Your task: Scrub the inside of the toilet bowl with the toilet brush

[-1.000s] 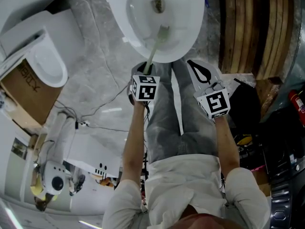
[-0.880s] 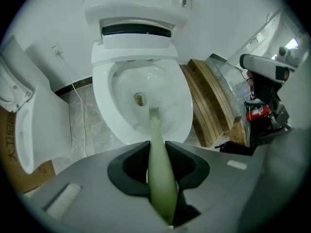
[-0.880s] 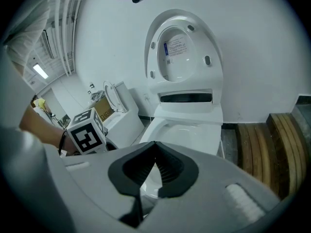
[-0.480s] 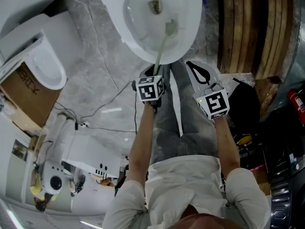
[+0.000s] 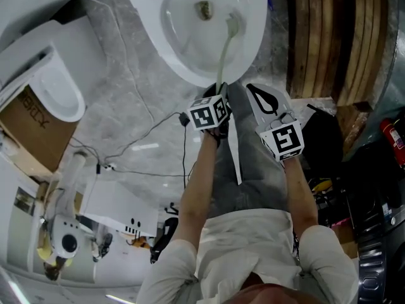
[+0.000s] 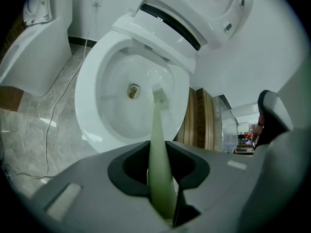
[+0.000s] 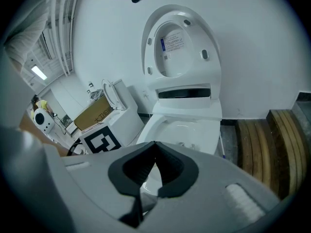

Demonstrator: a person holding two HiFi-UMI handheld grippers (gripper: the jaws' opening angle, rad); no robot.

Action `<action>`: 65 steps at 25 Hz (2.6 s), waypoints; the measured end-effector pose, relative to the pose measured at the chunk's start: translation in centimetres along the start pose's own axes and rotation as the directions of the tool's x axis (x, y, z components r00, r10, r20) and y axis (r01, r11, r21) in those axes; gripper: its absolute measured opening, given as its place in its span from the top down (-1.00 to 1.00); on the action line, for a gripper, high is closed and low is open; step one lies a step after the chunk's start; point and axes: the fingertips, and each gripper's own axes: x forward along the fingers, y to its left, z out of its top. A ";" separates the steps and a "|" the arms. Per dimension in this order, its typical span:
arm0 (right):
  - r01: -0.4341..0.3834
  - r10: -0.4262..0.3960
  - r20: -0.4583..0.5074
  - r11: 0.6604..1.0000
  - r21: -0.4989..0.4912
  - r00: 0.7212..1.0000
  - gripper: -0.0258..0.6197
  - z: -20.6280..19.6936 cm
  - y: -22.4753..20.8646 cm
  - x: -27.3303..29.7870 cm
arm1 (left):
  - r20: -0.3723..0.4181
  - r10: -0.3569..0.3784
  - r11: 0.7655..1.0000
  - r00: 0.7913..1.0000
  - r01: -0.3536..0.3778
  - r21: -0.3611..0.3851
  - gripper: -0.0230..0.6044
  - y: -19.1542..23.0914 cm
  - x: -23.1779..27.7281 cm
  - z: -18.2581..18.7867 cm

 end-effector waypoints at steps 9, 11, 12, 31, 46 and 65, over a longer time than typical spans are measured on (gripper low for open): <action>0.021 -0.021 -0.004 1.000 0.008 1.000 0.91 0.2 -0.9 0.0 | 0.050 0.036 0.999 0.998 -0.036 0.009 0.57 -0.6 1.4 3.6; 0.025 -0.025 -0.004 1.000 0.012 1.000 0.91 0.3 -1.1 0.0 | 0.061 0.040 0.999 0.997 -0.040 0.004 0.57 -0.6 1.7 4.4; 0.026 -0.026 -0.004 1.000 0.014 1.000 0.91 0.4 -1.2 0.1 | 0.065 0.044 0.999 0.997 -0.044 0.002 0.57 -0.5 1.8 4.9; 0.044 -0.044 0.000 0.998 0.036 0.999 0.91 1.6 -1.4 1.2 | 0.120 0.180 0.968 0.976 -0.197 0.155 0.56 2.1 0.0 13.1; 0.066 -0.066 0.003 0.997 0.039 0.998 0.91 1.6 -1.0 1.3 | 0.148 0.246 0.933 0.958 -0.275 0.234 0.57 5.5 -1.7 16.7; 0.069 -0.071 0.033 0.996 0.048 0.997 0.91 1.3 0.3 0.9 | 0.194 0.403 0.560 0.894 -0.409 0.721 0.57 7.8 -6.9 18.5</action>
